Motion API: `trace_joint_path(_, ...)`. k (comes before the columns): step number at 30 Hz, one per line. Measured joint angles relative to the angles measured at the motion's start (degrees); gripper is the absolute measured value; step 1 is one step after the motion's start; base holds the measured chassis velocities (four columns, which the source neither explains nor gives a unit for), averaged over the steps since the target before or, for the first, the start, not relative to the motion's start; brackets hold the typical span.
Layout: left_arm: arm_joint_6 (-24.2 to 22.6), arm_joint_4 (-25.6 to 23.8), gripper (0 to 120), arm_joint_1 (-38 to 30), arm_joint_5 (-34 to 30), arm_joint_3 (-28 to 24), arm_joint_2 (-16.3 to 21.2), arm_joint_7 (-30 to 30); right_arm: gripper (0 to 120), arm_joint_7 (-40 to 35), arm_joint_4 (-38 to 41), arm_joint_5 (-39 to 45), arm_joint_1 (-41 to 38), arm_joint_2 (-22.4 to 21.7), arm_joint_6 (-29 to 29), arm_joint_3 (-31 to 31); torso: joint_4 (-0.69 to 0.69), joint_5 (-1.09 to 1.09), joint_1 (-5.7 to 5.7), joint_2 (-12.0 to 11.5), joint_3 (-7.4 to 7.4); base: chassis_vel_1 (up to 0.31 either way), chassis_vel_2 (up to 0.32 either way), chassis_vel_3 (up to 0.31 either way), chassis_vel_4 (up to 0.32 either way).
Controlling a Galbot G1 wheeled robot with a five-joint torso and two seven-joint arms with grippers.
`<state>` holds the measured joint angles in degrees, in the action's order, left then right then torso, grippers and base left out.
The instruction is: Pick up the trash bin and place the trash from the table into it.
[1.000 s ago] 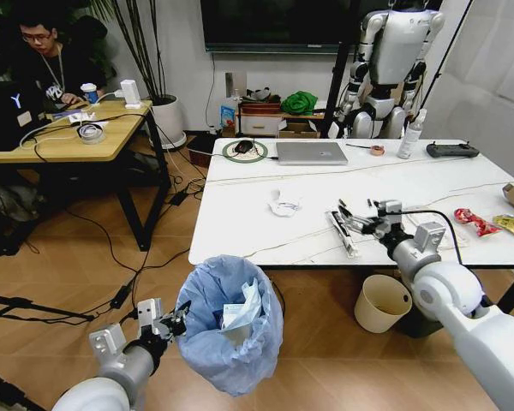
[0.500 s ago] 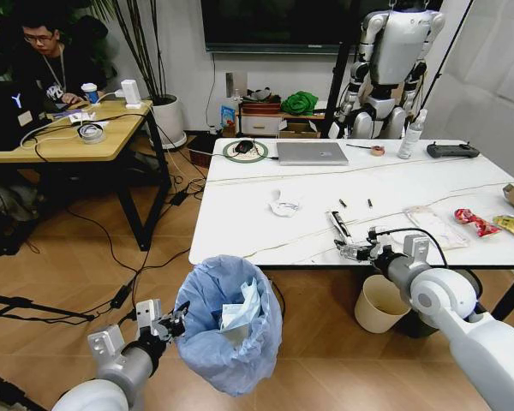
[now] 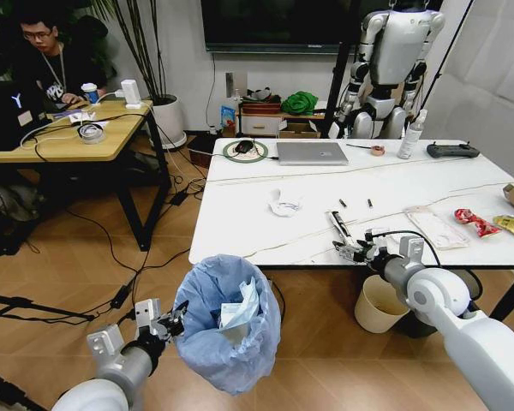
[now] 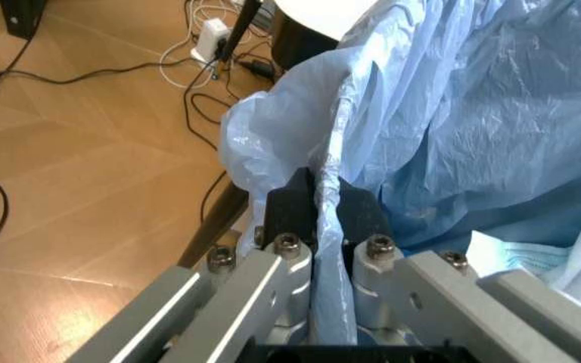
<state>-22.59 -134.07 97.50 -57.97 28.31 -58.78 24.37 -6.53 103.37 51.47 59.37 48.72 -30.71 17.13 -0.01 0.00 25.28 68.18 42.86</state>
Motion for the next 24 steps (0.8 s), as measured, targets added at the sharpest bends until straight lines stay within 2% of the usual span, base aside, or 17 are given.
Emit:
trace_joint_path(5,0.0,0.1,0,-0.1,-0.1,0.0,0.0,0.0,42,0.2,-0.7,-1.2,-0.1,0.1,0.5,-0.2,-0.01,-0.01,0.00,0.0,0.00,0.000,0.000,0.000,0.000)
trace_joint_path(7,0.0,0.1,0,-0.1,-0.1,0.0,0.0,0.0,42,0.2,-0.7,-1.2,-0.1,0.1,0.5,-0.2,-0.01,-0.01,0.00,0.0,0.00,0.000,0.000,0.000,0.000)
trace_joint_path(8,0.0,0.1,0,-0.1,-0.1,0.0,0.0,0.0,34,0.3,-0.8,-1.3,-0.1,0.1,0.5,-0.2,-0.01,-0.01,0.00,0.0,0.00,0.000,0.000,0.000,0.000)
trace_joint_path(11,0.0,0.2,0,-0.3,-0.3,0.0,0.1,0.0,20,0.6,-1.1,-1.6,-0.1,0.0,0.8,-0.2,0.00,-0.01,0.00,0.0,0.00,0.000,0.000,0.000,0.000)
trace_joint_path(13,0.0,0.2,0,-0.4,-0.3,0.0,0.1,0.0,16,0.7,-1.1,-1.6,-0.2,-0.1,0.8,-0.3,0.00,0.00,0.00,0.0,0.00,0.000,0.000,0.000,0.000)
trace_joint_path(16,0.0,0.3,0,-0.8,-0.4,-0.1,0.2,0.1,3,0.9,-1.1,-1.6,-0.2,-0.2,1.1,-0.3,0.00,0.00,0.00,0.0,0.00,0.000,0.000,0.000,0.000)
trace_joint_path(24,0.0,0.5,0,-1.4,-0.9,-0.4,0.3,0.2,0,2.8,-1.0,-2.1,0.0,-0.4,3.1,-0.3,0.00,0.01,0.00,0.0,0.01,0.000,0.000,0.000,0.000)
